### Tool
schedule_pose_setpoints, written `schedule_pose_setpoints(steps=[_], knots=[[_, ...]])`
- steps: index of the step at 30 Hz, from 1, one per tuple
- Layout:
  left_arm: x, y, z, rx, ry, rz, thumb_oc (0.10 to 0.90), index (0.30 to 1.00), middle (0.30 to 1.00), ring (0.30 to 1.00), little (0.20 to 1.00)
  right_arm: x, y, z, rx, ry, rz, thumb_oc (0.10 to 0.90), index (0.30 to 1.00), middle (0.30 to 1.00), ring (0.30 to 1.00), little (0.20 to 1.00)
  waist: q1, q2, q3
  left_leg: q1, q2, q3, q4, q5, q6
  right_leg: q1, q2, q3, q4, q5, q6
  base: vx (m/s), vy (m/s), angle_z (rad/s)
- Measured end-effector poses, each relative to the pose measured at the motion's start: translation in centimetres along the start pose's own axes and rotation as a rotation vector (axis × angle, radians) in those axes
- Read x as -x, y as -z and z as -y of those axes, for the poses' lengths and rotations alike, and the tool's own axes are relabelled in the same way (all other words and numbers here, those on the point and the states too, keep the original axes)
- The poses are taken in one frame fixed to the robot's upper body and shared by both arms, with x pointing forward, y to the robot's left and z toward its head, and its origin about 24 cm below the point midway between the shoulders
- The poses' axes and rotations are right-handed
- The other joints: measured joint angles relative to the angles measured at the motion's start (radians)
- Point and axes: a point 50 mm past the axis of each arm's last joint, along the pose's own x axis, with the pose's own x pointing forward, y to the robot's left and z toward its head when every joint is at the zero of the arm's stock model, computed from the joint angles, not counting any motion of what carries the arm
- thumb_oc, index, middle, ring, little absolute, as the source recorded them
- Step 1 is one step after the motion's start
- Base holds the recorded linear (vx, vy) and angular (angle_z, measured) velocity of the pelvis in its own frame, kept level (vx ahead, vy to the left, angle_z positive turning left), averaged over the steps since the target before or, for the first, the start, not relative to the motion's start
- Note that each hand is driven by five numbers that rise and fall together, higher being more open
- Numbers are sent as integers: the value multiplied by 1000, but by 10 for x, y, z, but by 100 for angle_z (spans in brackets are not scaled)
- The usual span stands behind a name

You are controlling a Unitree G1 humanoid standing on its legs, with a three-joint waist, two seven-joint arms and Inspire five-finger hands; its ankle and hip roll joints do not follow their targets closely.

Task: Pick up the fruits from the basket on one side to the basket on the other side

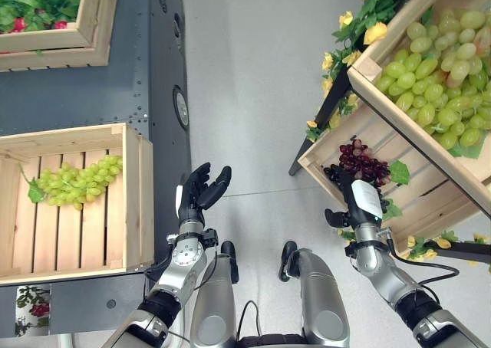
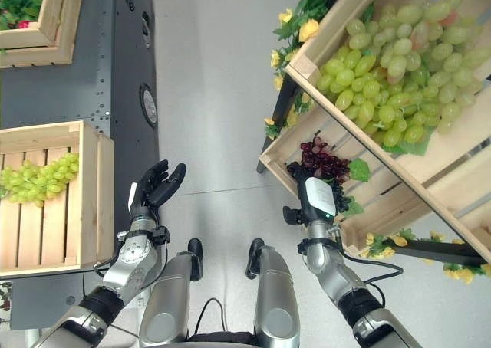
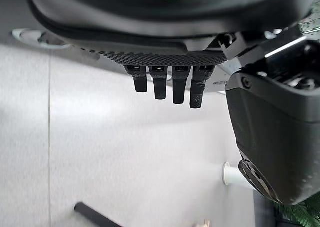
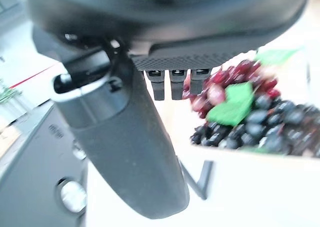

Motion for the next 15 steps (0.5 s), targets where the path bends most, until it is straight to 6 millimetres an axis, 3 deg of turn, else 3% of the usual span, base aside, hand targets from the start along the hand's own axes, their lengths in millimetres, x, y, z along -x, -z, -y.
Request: schedule_pose_setpoints(steps=[7,13,15], knots=[[11,6,-14,-38,-60,7,800,900,900,900,900,15,-2,-4,-43,-34,28,800,900,900,900,900,5,44,-23,176,-4,-18,-285,118,-5,174,36,-48,-248,87,12,89,-36,13],[17,6,-23,-109,-95,36,800,900,900,900,900,26,5,-15,-53,-174,4,800,900,900,900,900,42,103,-138,247,-18,-48,-387,144,2,277,45,-76,-378,116,40,56,-47,21],[18,7,-24,-160,-95,48,800,900,900,900,900,27,5,-17,-57,-194,1,800,900,900,900,900,58,106,-162,276,-19,-56,-410,149,7,317,47,-81,-413,122,48,54,-32,23]])
